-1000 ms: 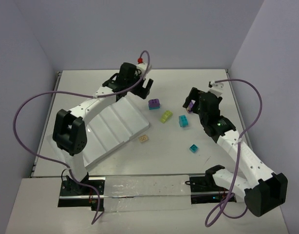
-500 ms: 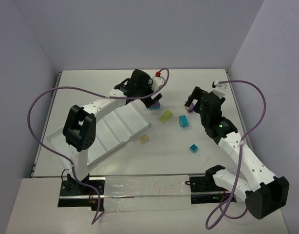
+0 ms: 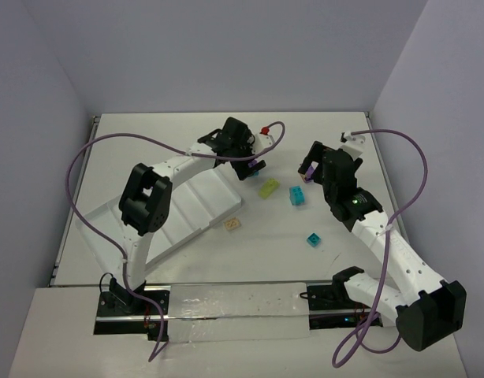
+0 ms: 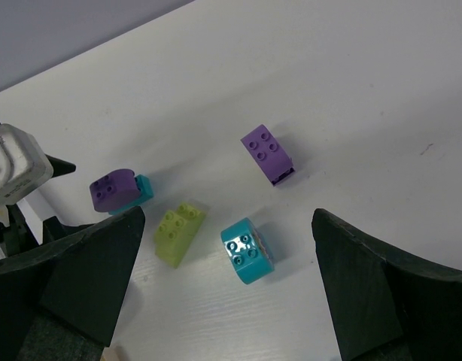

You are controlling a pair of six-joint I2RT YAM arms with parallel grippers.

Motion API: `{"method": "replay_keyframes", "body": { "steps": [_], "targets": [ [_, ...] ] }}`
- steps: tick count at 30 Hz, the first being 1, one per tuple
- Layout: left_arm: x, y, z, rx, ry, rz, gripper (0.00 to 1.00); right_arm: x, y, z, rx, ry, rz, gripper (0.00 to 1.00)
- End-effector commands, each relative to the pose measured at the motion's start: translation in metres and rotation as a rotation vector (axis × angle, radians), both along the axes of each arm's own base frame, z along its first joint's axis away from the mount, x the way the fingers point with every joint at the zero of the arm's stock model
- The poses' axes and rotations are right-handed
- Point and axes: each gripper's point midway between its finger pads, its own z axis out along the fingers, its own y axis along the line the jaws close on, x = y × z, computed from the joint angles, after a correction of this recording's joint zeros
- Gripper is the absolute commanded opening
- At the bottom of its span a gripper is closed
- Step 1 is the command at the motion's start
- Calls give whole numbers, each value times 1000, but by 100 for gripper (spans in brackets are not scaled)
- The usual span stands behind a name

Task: Sort the legos into containers by color

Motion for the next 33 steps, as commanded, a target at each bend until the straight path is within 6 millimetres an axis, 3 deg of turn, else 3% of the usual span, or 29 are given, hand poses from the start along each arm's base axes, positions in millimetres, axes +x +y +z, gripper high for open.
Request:
{"method": "replay_keyframes", "body": {
  "steps": [1,11,16,17,22,26,28,31,33],
  "targets": [
    [5,-14,8,-27,-13,-38,95,3,-4,6,-5,-18,-26,100],
    [6,-17,-12,-22,14,-39,87,6,-5,9,-14,-17,-33,100],
    [9,-21,-9,-43,3,-37,79,7,-5,8,-16,-16,-35,100],
    [9,-21,-9,-43,4,-37,76,7,-5,8,-18,-14,-35,100],
    [11,-24,-8,-42,-2,-51,34,9,-4,7,-14,-10,-35,100],
    [8,-29,7,-70,6,-68,18,9,-2,6,-9,-7,-29,100],
    [6,-31,18,-98,19,-69,14,10,0,6,-2,-6,-18,100],
    [1,-33,51,-162,24,-60,0,12,8,7,14,-8,17,100],
    [-3,-32,75,-221,28,-32,0,13,14,11,30,-18,52,100]
  ]
}}
